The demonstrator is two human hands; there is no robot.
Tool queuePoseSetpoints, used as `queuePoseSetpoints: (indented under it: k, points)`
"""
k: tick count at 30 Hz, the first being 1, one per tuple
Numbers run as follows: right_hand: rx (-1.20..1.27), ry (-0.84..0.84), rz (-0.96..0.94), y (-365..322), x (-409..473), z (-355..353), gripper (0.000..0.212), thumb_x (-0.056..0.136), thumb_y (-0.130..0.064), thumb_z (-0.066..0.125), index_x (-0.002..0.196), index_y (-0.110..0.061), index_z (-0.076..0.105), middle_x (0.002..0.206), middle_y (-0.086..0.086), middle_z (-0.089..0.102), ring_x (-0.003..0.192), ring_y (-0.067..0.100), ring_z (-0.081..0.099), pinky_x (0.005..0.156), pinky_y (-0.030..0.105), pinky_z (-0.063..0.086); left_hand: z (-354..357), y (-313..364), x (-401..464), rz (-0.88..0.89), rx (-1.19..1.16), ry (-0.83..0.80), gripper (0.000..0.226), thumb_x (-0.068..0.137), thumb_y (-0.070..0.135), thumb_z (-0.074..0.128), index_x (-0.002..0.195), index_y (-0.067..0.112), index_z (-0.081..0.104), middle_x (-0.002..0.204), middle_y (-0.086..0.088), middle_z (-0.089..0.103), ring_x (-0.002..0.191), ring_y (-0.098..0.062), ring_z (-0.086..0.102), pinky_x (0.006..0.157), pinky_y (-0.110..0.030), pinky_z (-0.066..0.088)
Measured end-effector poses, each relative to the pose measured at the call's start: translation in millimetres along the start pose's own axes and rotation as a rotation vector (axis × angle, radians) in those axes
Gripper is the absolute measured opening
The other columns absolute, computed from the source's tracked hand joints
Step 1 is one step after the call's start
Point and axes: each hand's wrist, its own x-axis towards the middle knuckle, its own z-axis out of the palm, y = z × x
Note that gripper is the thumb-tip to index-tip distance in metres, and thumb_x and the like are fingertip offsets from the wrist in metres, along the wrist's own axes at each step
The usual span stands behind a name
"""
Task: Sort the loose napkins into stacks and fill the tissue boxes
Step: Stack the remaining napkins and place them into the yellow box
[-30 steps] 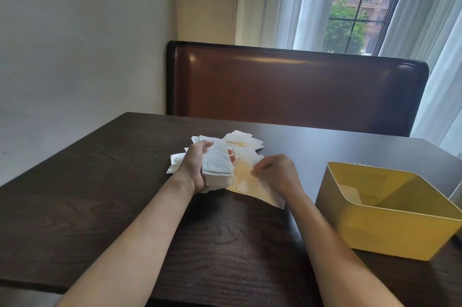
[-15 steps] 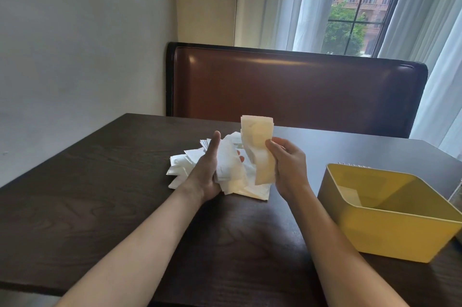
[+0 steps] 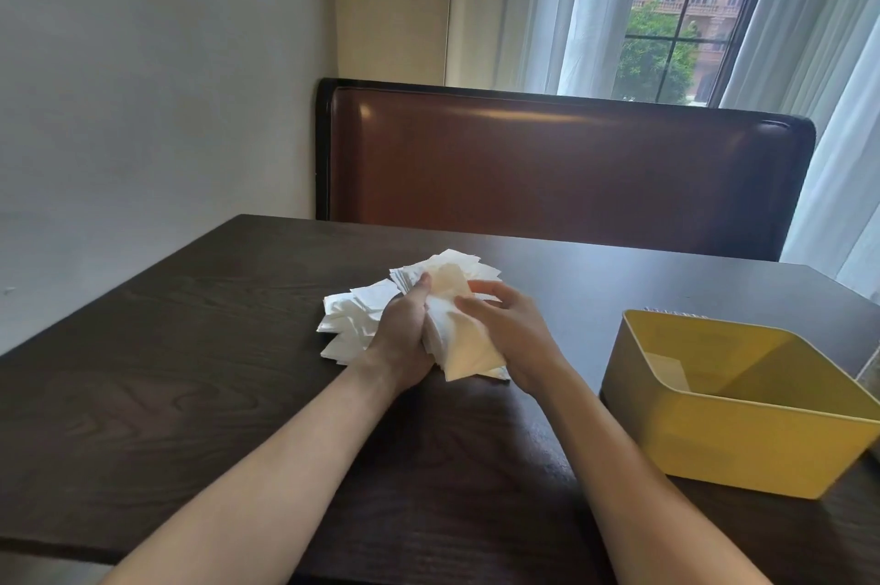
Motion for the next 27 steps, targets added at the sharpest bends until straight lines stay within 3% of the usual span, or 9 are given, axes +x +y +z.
queuePoseSetpoints:
  k: [5,9,12,15,18,21,24,27]
  points:
    - [-0.095,-0.072,0.001,-2,-1,-1,0.034,0.082,-0.008,0.076,0.112,-0.021,0.069,0.093,0.004,0.077,0.083,0.02,0.074,0.072,0.036,0.06,-1,3,0,0.036,-0.02,-0.008,0.05,0.105,0.04,0.045,0.129,-0.001,0.06,0.122,-0.023,0.069,0.114,-0.039,0.066,0.096,-0.05,0.054]
    - [-0.083,-0.025,-0.025,-1,0,-3,0.025,0.085,-0.011,0.074,0.108,-0.019,0.072,0.089,0.0,0.077,0.076,0.013,0.073,0.063,0.026,0.057,1,5,-2,0.029,-0.015,-0.034,0.05,0.105,0.043,0.045,0.128,0.003,0.062,0.122,-0.021,0.069,0.113,-0.037,0.067,0.088,-0.046,0.058]
    - [-0.099,0.056,-0.039,1,2,-4,0.012,0.086,-0.013,0.073,0.098,-0.011,0.075,0.084,0.003,0.076,0.072,0.013,0.071,0.063,0.028,0.057,2,6,-4,0.01,-0.036,-0.044,0.047,0.106,0.044,0.042,0.122,0.006,0.064,0.11,-0.015,0.073,0.092,-0.028,0.073,0.073,-0.039,0.058]
    - [-0.232,0.174,-0.108,4,3,-4,0.008,0.082,-0.016,0.076,0.079,-0.008,0.075,0.079,0.005,0.073,0.072,0.015,0.067,0.067,0.033,0.055,2,7,-4,0.004,-0.068,-0.046,0.041,0.106,0.042,0.042,0.111,0.009,0.066,0.095,-0.011,0.074,0.081,-0.024,0.071,0.07,-0.038,0.056]
    - [-0.172,0.196,-0.134,2,3,-4,0.01,0.081,-0.014,0.076,0.074,-0.007,0.075,0.072,0.004,0.069,0.069,0.015,0.062,0.063,0.032,0.05,2,7,-5,-0.007,-0.055,-0.062,0.044,0.105,0.045,0.041,0.116,0.01,0.066,0.095,-0.01,0.075,0.082,-0.024,0.072,0.071,-0.038,0.056]
    - [0.03,0.204,-0.122,-3,1,-7,0.009,0.086,-0.014,0.073,0.077,-0.013,0.076,0.078,0.002,0.071,0.071,0.014,0.063,0.065,0.031,0.054,3,7,-8,-0.042,-0.026,-0.106,0.055,0.103,0.054,0.039,0.121,0.011,0.067,0.108,-0.012,0.076,0.094,-0.026,0.073,0.08,-0.04,0.057]
    - [0.098,0.248,-0.15,-5,2,-11,0.007,0.092,-0.022,0.068,0.086,-0.021,0.073,0.086,-0.005,0.071,0.075,0.009,0.065,0.059,0.018,0.054,3,7,-9,-0.055,0.041,-0.113,0.06,0.101,0.061,0.039,0.128,0.015,0.065,0.118,-0.012,0.073,0.11,-0.029,0.069,0.09,-0.042,0.056]
    - [0.111,0.289,-0.139,-5,4,-14,0.005,0.096,-0.026,0.063,0.093,-0.023,0.067,0.094,-0.003,0.068,0.086,0.016,0.064,0.066,0.021,0.056,1,7,-10,-0.095,0.09,-0.155,0.06,0.1,0.063,0.039,0.128,0.017,0.066,0.117,-0.01,0.074,0.103,-0.026,0.072,0.082,-0.039,0.058]
